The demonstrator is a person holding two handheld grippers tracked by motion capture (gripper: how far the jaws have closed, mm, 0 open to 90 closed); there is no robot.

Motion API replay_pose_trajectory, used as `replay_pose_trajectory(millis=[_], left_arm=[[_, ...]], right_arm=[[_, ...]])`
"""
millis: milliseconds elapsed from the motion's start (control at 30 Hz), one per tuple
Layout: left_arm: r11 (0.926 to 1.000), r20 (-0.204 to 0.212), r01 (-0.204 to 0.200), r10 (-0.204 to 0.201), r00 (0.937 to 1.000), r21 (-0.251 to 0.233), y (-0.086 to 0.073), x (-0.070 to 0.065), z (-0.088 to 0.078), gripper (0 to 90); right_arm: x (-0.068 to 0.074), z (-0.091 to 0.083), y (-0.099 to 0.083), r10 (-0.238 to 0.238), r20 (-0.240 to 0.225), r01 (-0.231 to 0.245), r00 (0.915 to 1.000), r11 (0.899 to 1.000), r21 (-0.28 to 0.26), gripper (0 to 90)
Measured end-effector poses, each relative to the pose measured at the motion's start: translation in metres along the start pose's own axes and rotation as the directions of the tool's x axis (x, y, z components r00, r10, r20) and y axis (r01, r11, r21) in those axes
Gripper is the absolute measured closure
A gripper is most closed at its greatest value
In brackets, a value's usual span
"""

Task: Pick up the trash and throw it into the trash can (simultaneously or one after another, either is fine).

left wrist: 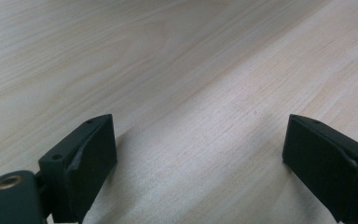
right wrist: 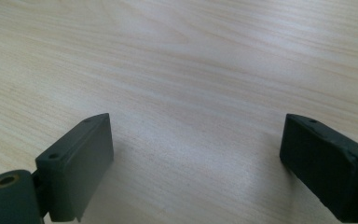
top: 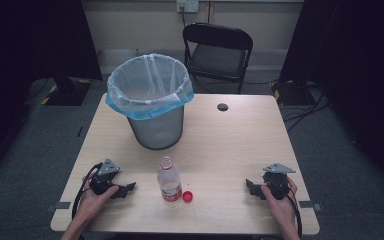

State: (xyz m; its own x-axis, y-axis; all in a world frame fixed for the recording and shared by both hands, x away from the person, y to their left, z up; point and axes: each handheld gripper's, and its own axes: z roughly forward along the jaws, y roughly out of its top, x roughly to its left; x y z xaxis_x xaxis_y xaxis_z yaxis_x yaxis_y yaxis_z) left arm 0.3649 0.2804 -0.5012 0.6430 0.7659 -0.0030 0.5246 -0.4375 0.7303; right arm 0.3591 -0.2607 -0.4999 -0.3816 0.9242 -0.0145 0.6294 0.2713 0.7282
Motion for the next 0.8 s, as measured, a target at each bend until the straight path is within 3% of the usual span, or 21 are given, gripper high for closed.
replay_pose_trajectory(millis=[233,333,433,600,633,800], left_arm=[[0.9999,-0.003,0.010,-0.010,0.9999,0.004,0.001,0.000,-0.002,12.3],[0.9994,0.019,0.035,-0.035,0.9992,-0.002,0.001,0.001,-0.004,15.6],[0.9996,0.024,0.028,-0.029,0.9993,0.003,0.001,0.001,-0.005,15.9],[0.9972,0.074,0.065,-0.062,0.9954,-0.036,0.004,-0.001,-0.009,16.4],[0.9945,0.103,0.079,-0.071,0.9921,-0.069,0.006,-0.004,-0.012,16.5],[0.9913,0.141,0.067,-0.051,0.9887,-0.113,0.012,-0.011,-0.016,16.7]], right_arm=[[0.001,0.000,0.000,0.004,0.005,-0.004,1.0000,1.000,-0.001,8.9],[0.000,0.000,0.000,0.003,0.005,-0.003,1.0000,1.000,-0.001,8.9],[0.001,0.000,0.000,0.004,0.005,-0.004,1.0000,1.000,-0.001,8.9],[0.001,0.000,0.000,0.004,0.005,-0.004,1.0000,1.000,-0.001,8.9],[0.001,0.000,0.000,0.004,0.005,-0.004,1.0000,1.000,-0.001,8.9],[0.001,0.000,0.000,0.004,0.005,-0.004,1.0000,1.000,-0.001,8.9]])
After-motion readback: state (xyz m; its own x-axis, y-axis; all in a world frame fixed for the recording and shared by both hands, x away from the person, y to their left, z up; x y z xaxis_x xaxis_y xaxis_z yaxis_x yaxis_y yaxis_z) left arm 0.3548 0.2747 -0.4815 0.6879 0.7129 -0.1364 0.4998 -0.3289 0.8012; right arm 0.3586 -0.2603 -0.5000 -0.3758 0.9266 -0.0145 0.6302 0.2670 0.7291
